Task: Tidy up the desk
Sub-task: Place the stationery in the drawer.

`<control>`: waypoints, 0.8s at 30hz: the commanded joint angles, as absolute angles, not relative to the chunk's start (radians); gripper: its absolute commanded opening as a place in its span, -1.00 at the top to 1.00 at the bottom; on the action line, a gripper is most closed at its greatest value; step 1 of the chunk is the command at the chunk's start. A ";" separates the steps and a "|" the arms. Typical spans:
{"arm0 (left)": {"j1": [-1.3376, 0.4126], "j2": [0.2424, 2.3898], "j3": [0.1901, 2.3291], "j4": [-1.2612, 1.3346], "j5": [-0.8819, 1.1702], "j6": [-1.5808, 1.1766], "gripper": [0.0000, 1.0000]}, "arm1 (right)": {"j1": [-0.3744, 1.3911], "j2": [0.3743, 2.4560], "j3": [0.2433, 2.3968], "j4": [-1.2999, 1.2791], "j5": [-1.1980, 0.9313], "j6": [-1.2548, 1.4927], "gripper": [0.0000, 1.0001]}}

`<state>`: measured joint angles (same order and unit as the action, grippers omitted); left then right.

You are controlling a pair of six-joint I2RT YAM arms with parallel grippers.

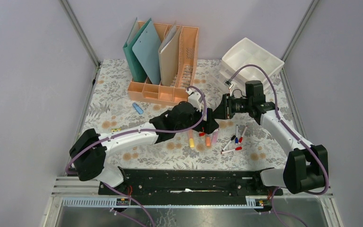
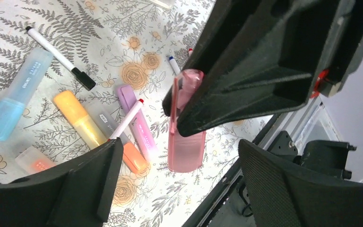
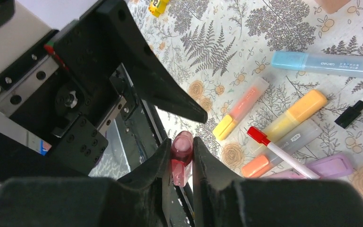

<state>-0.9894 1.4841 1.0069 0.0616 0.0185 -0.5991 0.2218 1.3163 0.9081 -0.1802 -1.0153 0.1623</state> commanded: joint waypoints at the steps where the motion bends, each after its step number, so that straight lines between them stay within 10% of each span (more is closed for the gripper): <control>1: -0.988 1.454 1.065 0.046 -0.063 -0.568 -0.97 | 0.224 1.319 0.994 -0.256 -1.042 0.046 1.00; 11: -0.979 1.279 1.020 -0.112 -0.329 -0.451 -0.98 | 0.112 1.423 1.366 -0.674 -0.807 -0.339 1.00; 24: -0.763 0.923 0.744 -0.172 -0.449 -0.535 -0.98 | 0.109 1.433 1.451 -0.515 -0.400 -0.331 1.00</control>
